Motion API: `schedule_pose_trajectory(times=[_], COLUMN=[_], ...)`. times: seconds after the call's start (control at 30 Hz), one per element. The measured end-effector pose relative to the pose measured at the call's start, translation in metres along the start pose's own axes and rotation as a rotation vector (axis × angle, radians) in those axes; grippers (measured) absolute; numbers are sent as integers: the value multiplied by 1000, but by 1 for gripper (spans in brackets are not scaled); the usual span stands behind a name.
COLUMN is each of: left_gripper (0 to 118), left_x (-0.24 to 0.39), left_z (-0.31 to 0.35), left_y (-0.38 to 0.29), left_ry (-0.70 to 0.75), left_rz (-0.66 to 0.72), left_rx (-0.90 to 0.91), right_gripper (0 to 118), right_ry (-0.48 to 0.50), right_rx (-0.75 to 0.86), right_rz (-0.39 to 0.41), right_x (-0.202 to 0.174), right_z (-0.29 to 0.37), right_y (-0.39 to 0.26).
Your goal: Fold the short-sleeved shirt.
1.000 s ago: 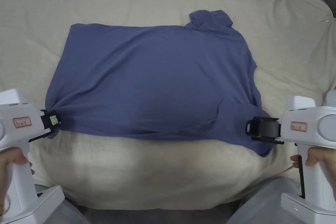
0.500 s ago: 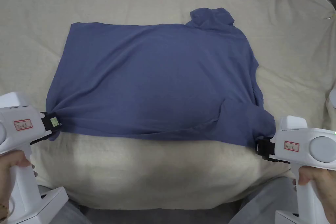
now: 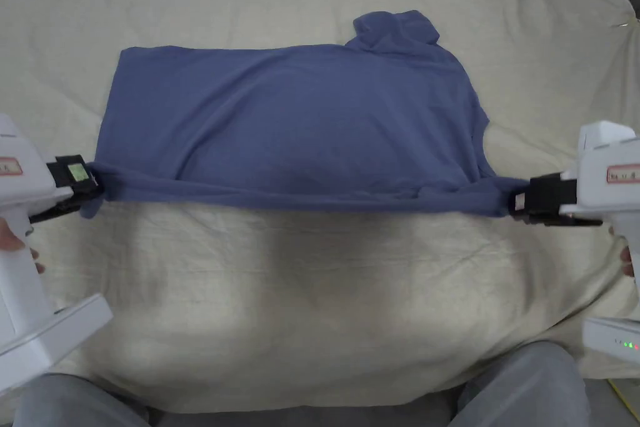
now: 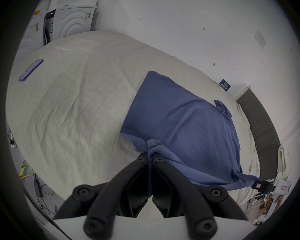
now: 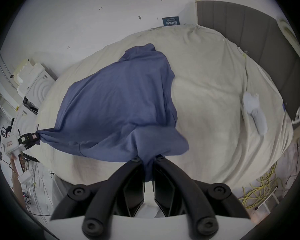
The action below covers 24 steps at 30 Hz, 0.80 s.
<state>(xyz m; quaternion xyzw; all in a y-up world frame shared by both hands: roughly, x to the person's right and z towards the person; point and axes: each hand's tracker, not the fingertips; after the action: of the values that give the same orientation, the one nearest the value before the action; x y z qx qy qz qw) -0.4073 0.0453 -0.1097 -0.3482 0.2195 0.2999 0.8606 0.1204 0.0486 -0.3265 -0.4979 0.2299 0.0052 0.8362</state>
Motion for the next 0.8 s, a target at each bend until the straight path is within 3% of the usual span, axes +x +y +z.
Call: schedule_pose_trajectory(times=[0.43,0.73,0.8], left_gripper=[0,0,7], left_x=[43,50,51], left_z=[-95,-162,-170], left_y=[67,84,82], left_ry=[119,207,209], left_rz=[-100,-132,-142], left_rx=[-32,-91,-90], right_gripper=[6,6,6], right_ry=[-148,-198,-201], right_rx=[-72,-153,-164], right_rz=[31,-17,-12], right_x=[-18,-19,-19], right_z=[-97,-152,-159], right_y=[122,140,140])
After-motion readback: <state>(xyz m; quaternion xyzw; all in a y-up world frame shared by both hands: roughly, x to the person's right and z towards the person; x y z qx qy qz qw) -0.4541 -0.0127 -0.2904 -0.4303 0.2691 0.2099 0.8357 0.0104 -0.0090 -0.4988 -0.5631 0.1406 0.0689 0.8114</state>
